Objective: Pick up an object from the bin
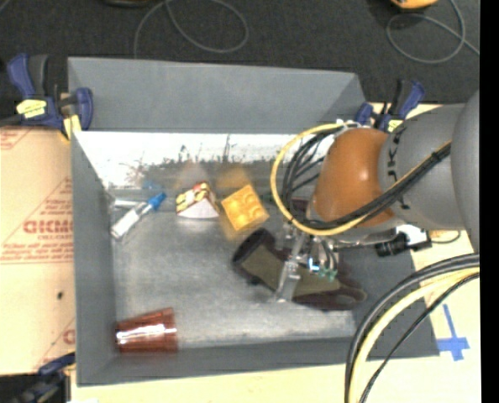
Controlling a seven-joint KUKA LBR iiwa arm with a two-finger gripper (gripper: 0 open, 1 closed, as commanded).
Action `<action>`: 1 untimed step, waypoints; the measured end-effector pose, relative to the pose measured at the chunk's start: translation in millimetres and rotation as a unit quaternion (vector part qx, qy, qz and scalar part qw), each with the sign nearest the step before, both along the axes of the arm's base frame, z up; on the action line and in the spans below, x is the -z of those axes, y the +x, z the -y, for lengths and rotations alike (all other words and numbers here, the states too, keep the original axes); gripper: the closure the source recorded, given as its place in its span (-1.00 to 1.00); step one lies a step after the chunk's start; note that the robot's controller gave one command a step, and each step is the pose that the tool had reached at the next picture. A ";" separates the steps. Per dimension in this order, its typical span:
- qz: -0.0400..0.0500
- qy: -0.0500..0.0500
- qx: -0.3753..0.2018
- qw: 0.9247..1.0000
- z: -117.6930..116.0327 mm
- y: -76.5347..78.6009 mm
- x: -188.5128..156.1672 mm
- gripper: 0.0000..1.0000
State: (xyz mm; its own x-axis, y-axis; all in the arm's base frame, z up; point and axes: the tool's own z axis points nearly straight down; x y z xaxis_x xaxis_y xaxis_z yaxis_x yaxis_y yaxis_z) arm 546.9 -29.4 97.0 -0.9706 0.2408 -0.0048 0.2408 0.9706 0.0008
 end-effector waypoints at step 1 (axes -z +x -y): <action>0.005 -0.002 -0.056 0.998 -2.1 -11.0 24.3 1.00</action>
Offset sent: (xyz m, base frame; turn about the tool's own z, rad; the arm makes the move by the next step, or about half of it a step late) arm 0.0000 0.0000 0.0000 0.0000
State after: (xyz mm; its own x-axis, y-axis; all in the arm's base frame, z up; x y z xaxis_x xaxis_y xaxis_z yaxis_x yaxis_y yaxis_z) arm 535.9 -27.3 72.7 -0.9914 0.1298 -0.0156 0.1298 0.9915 -0.0015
